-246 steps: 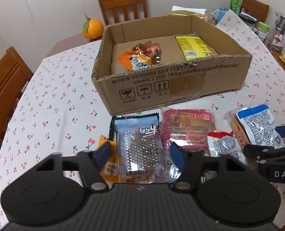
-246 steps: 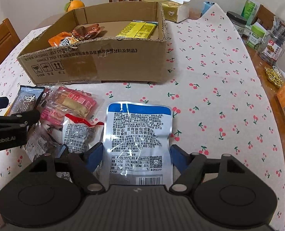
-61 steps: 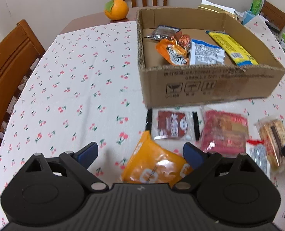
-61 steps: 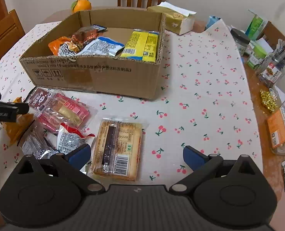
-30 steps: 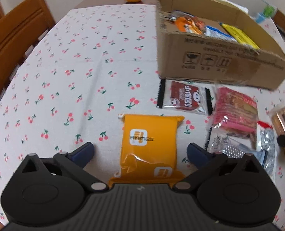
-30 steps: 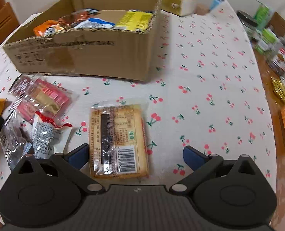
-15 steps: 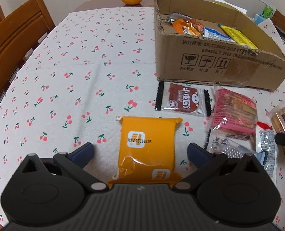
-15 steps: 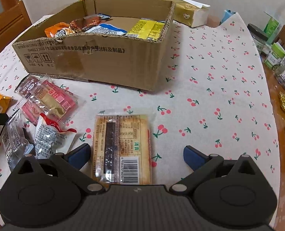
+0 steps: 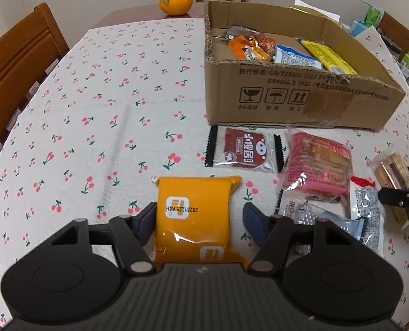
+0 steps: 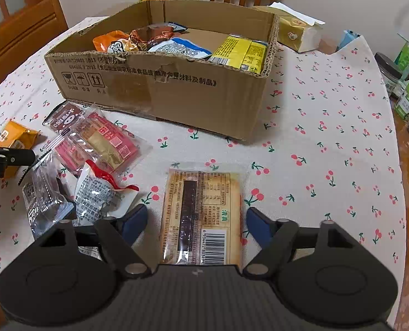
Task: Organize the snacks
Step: 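Grasp the orange packet with the left gripper while the right gripper grasps the wrapped cake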
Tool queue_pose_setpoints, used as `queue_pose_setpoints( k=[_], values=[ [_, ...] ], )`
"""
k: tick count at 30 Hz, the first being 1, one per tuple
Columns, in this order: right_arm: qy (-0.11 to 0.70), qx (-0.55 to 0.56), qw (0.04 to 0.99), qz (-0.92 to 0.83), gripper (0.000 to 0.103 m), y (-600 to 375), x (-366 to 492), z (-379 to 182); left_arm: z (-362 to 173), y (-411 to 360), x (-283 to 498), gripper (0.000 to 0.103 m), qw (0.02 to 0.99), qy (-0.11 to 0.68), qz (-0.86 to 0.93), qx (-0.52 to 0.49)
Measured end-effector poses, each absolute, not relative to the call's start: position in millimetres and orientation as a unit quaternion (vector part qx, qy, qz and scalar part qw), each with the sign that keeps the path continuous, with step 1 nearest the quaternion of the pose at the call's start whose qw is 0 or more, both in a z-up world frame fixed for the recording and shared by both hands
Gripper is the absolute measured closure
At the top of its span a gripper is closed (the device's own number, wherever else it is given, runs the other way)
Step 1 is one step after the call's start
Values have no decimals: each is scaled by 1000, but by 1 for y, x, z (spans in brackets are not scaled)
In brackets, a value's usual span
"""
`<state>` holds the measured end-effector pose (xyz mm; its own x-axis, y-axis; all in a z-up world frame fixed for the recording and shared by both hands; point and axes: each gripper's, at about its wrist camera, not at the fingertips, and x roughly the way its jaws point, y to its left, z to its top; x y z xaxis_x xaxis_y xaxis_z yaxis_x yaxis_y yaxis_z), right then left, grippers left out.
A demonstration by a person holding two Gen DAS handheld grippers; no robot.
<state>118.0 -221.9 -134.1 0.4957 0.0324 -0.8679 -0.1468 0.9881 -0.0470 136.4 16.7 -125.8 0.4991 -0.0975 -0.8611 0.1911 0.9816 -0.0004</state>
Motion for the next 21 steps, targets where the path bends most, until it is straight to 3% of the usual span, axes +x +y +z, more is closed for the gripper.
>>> queue_pose_setpoints(
  k=[2,6,21],
  values=[
    [499,-57,864,47,39,-222,118,-133,-125,17,137,47,864,494,-86,48],
    [501,-54,863,41,42,-224,118,-132,-123,17,138,57,863,494,-93,54],
    [506,-66,858,49,42,-224,115,-92,-77,14,127,58,848,486,-173,119]
  ],
)
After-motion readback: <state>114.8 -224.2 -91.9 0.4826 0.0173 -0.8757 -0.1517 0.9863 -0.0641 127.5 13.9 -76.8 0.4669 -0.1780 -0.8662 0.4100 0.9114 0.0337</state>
